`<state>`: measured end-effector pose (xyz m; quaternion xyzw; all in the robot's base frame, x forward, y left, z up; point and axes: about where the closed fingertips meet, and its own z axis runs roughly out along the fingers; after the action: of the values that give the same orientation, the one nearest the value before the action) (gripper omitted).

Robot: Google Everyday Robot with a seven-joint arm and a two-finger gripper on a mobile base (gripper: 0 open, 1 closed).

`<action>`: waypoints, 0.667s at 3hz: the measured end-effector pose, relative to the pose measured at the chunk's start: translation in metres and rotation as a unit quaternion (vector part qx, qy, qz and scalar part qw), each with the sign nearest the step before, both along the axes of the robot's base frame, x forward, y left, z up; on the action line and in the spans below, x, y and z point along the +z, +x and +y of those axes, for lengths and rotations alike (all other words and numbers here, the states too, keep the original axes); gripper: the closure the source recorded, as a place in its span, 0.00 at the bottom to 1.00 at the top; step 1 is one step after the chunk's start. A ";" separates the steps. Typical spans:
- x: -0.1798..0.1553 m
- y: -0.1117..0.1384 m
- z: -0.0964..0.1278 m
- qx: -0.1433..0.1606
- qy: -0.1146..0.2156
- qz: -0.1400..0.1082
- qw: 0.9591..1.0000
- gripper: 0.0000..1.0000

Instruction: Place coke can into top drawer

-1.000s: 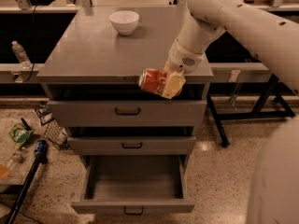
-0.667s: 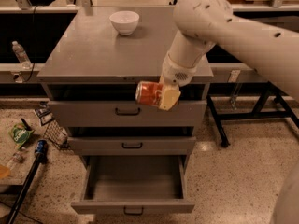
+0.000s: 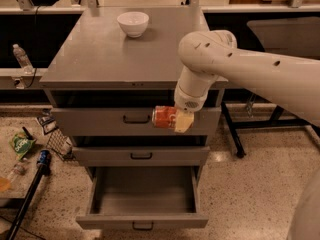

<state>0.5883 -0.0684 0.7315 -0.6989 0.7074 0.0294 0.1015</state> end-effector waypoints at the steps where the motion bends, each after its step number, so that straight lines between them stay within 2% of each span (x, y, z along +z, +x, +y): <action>1: -0.037 -0.013 -0.005 -0.020 0.014 0.028 0.999 1.00; 2: -0.081 -0.022 0.006 -0.013 0.007 0.023 1.000 1.00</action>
Offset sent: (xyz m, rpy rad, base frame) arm -0.0304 0.0145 -0.1395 -0.0319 0.0093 0.0024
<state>0.5666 -0.0625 0.6510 -0.6879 0.7185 0.0488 0.0902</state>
